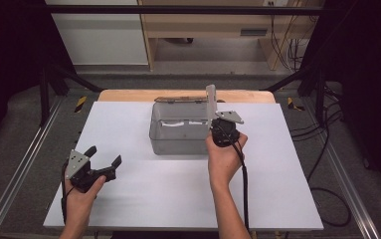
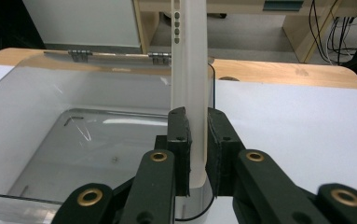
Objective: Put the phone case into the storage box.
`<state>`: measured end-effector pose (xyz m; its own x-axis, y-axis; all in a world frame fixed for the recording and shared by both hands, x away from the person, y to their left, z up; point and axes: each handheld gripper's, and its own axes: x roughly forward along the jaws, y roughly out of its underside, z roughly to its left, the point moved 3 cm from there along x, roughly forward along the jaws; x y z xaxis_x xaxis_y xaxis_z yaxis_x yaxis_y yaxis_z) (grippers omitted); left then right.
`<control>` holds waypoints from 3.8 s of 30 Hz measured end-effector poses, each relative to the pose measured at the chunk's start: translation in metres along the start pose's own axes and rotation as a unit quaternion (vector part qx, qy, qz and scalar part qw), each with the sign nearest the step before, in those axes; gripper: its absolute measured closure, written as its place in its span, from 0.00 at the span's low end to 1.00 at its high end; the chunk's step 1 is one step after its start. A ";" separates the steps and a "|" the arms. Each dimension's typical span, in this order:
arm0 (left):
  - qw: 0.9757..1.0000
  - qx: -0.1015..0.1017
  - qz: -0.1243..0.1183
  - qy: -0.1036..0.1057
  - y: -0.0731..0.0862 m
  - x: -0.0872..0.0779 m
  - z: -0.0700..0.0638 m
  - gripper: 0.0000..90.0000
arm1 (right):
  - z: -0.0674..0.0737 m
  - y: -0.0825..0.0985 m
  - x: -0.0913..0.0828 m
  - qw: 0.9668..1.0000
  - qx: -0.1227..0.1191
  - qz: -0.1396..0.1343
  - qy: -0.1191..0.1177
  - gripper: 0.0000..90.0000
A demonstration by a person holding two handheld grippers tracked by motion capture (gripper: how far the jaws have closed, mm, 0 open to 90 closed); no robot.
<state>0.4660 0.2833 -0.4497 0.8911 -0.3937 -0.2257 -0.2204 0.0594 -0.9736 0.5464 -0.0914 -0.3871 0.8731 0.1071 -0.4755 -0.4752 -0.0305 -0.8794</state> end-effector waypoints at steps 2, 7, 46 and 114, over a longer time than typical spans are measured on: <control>1.000 0.000 0.002 0.002 0.000 0.000 0.000 0.03 | -0.001 0.001 0.001 1.000 0.000 0.005 0.002 0.90; 1.000 0.000 0.003 0.005 0.001 0.001 -0.001 0.03 | -0.005 0.005 0.005 1.000 0.001 0.020 0.006 0.90; 1.000 0.003 0.004 0.011 0.000 0.002 -0.003 0.03 | -0.003 0.019 0.024 0.998 0.001 0.061 -0.005 0.90; 1.000 0.004 0.005 0.017 0.000 0.003 -0.005 0.03 | 0.002 0.025 0.032 0.997 0.006 0.070 -0.009 0.90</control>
<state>0.4662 0.2775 -0.4504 0.8748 -0.4243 -0.2338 -0.2256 0.0704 -0.9717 0.5622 -0.0868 -0.4244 0.7960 0.1203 -0.5933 -0.5938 -0.0353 -0.8038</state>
